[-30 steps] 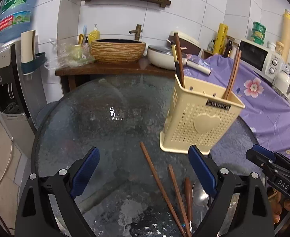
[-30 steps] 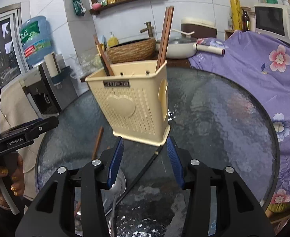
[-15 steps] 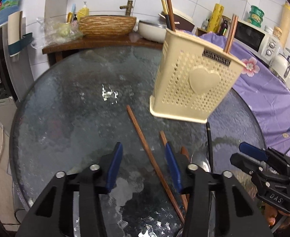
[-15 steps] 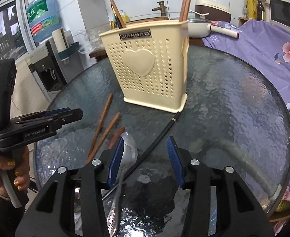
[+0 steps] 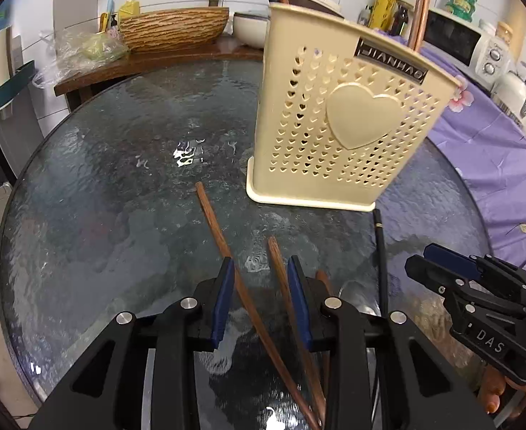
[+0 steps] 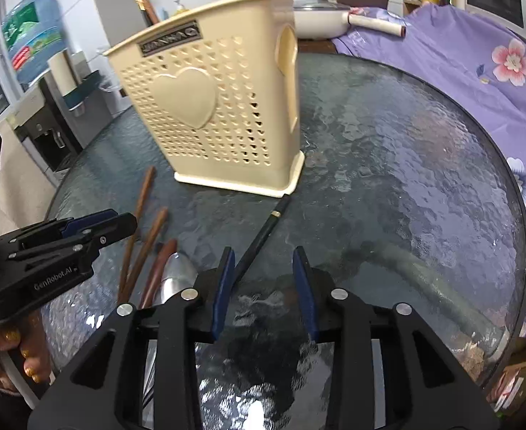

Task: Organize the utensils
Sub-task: 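Grasp a brown chopstick with the left tool while the right tool grasps the black gold-tipped chopstick, then lift both held chopsticks upright toward the caddy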

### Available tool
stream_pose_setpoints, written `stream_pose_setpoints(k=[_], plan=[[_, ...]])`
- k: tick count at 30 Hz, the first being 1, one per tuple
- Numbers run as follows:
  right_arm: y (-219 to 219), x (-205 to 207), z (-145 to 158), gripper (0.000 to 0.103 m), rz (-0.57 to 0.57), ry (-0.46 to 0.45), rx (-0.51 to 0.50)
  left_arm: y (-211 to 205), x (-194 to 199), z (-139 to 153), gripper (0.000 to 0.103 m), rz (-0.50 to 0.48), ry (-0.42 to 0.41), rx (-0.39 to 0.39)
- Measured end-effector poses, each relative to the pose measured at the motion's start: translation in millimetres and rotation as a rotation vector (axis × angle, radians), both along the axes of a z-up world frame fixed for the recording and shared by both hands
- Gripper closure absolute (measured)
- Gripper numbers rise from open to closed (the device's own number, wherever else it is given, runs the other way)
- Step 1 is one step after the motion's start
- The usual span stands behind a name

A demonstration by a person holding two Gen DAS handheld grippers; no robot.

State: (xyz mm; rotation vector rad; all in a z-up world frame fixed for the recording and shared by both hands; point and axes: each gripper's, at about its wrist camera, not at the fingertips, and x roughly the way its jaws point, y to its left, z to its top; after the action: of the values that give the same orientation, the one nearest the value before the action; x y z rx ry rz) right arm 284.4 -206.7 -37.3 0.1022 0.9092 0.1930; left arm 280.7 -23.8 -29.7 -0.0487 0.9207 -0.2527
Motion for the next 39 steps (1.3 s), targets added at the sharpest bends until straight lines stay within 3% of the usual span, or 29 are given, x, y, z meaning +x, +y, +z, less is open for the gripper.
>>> stream_pose_setpoints(k=[11,21,23,26,39], plan=[[18.7,25.6,-12.1,0.078,-0.04,0.037,-0.062,-18.8,13.0,-10.1,0.076,-0.02,0.023,0.086],[31.3,31.4,-22.0,0.081,-0.066,0.038,-0.134,-26.6,15.6,-19.3,0.081,-0.027,0.041,0.113],[34.0,29.5,-23.1,0.086,-0.072,0.03,-0.148,-26.5,15.6,-19.2,0.082,-0.025,0.041,0.108],[39.4,26.1,-23.6,0.086,-0.073,0.016,-0.169,-27.2,14.7,-19.7,0.089,-0.02,0.038,0.109],[26.4,30.8,-23.0,0.092,-0.094,0.007,-0.147,-32.2,13.7,-20.1,0.094,-0.012,0.023,0.123]])
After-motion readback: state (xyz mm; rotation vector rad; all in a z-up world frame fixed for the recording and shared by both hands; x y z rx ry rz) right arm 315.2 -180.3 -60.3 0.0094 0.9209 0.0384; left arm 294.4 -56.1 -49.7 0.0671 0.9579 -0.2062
